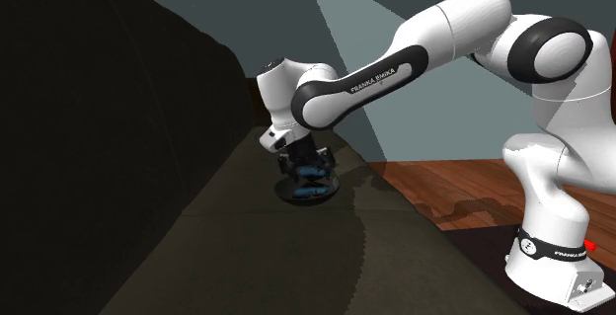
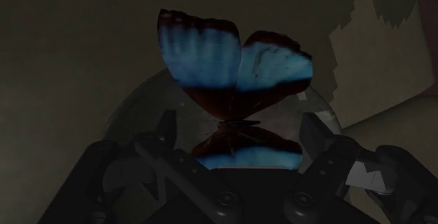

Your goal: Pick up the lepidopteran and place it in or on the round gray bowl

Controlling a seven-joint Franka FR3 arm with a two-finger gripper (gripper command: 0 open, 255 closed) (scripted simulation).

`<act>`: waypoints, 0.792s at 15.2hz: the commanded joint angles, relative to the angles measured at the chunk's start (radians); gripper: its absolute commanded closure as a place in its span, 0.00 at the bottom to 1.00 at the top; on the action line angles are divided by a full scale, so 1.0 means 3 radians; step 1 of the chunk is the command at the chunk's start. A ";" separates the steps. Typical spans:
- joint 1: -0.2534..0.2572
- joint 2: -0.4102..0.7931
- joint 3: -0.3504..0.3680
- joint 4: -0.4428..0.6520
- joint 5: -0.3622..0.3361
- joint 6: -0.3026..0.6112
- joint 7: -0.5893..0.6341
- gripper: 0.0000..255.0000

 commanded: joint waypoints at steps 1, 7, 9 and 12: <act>0.0000 -0.0003 -0.0001 -0.0020 -0.0002 0.0020 0.0000 0.00; 0.0000 -0.0003 -0.0001 -0.0019 -0.0002 0.0019 0.0000 1.00; 0.0000 -0.0003 -0.0001 -0.0019 -0.0002 0.0019 0.0000 1.00; 0.0000 -0.0003 -0.0001 -0.0019 -0.0002 0.0019 0.0000 1.00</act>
